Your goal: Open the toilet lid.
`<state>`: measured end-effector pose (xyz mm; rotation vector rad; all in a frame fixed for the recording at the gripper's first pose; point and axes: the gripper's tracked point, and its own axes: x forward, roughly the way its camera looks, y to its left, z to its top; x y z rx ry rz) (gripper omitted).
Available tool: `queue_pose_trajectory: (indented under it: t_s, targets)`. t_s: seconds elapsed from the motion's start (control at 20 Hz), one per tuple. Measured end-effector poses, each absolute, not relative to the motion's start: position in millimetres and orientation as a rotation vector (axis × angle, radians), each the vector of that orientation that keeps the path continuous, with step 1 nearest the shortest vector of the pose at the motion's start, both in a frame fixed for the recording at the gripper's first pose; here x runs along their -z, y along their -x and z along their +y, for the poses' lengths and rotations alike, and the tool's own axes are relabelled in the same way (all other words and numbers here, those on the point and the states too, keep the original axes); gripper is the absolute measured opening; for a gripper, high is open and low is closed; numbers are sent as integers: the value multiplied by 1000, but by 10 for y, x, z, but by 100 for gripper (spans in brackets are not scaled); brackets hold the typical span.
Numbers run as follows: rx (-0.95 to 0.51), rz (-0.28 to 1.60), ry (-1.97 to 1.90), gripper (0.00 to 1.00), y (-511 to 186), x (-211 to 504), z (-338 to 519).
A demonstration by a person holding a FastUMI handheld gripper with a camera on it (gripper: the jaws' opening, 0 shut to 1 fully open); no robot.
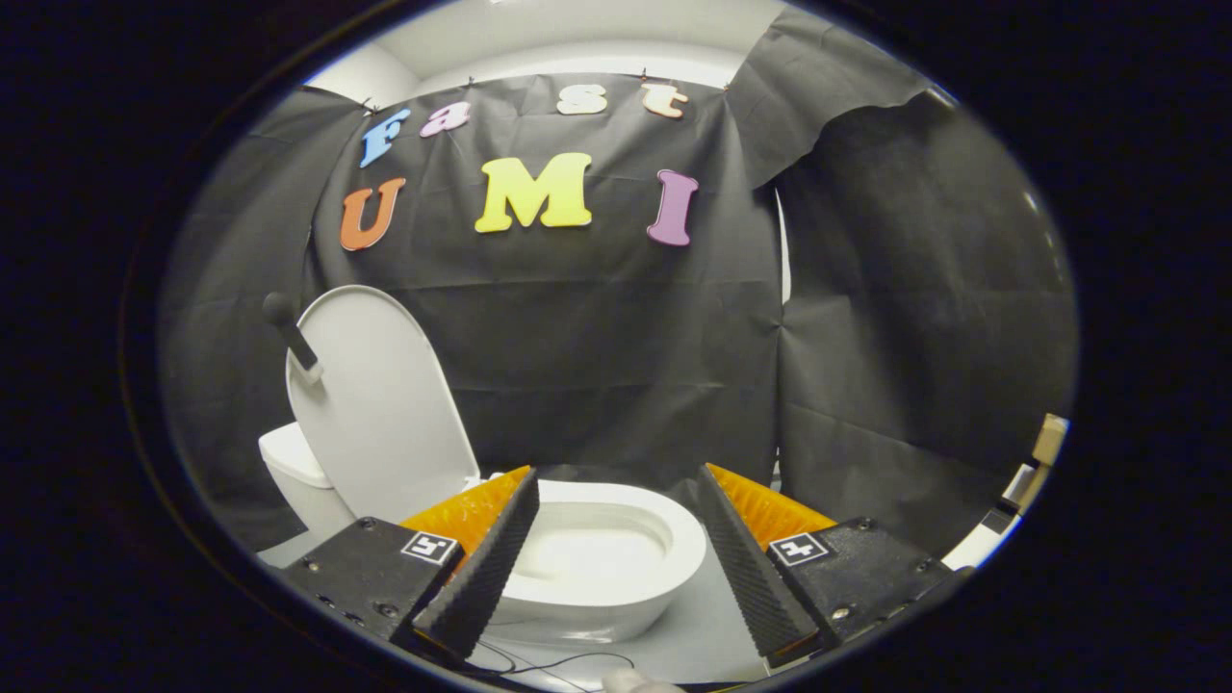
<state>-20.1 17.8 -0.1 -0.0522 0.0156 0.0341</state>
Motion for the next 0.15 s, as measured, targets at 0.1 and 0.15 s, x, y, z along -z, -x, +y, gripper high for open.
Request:
queue_pose_trajectory:
  t_s: [0.1, 0.15]
  targets:
    - [-35, 18, 54, 100, 184, -3, 186]
    - [-36, 21, 56, 100, 193, 7, 180]
